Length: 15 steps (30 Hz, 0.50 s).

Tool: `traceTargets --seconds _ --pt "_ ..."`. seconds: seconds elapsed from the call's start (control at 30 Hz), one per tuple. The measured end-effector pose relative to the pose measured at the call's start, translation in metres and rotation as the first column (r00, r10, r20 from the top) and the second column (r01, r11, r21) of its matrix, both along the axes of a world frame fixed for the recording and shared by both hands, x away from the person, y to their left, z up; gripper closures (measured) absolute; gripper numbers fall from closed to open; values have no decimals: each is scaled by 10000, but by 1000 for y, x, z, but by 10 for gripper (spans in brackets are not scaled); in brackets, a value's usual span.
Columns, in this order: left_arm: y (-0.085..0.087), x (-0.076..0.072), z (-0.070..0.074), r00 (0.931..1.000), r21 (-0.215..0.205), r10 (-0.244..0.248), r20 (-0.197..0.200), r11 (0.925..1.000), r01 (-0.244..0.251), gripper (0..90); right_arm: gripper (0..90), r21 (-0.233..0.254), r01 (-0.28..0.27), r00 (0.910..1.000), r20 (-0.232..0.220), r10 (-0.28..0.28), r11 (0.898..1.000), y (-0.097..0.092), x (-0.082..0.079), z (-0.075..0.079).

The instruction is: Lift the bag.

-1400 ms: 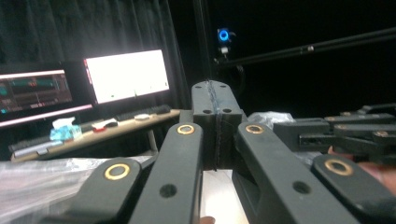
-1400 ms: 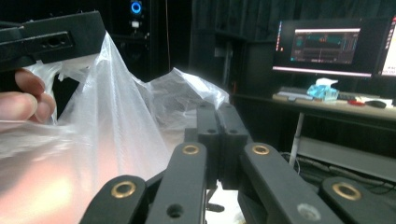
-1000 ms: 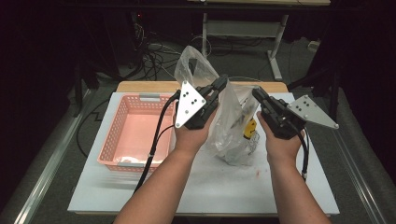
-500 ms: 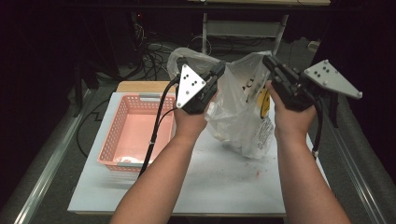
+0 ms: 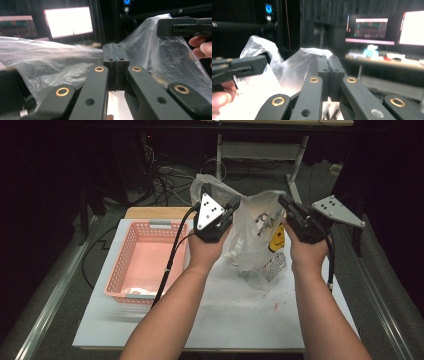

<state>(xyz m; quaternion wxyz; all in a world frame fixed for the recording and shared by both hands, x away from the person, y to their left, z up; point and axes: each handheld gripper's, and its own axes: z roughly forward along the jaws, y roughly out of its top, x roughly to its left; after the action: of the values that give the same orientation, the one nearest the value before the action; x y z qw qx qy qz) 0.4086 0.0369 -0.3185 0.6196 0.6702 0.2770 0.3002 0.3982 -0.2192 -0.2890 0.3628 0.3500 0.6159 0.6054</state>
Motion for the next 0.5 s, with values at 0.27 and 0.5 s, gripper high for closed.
traceTargets --seconds 0.27,0.5 --pt "12 -15 -24 9967 441 -165 -790 9988 200 726 900 -444 0 9984 -558 -25 9990 -2 1 -28" --pt "30 -39 -32 9910 108 -449 -1263 9989 466 561 900 -629 1 9979 -644 -42 9980 -4 -3 -35"
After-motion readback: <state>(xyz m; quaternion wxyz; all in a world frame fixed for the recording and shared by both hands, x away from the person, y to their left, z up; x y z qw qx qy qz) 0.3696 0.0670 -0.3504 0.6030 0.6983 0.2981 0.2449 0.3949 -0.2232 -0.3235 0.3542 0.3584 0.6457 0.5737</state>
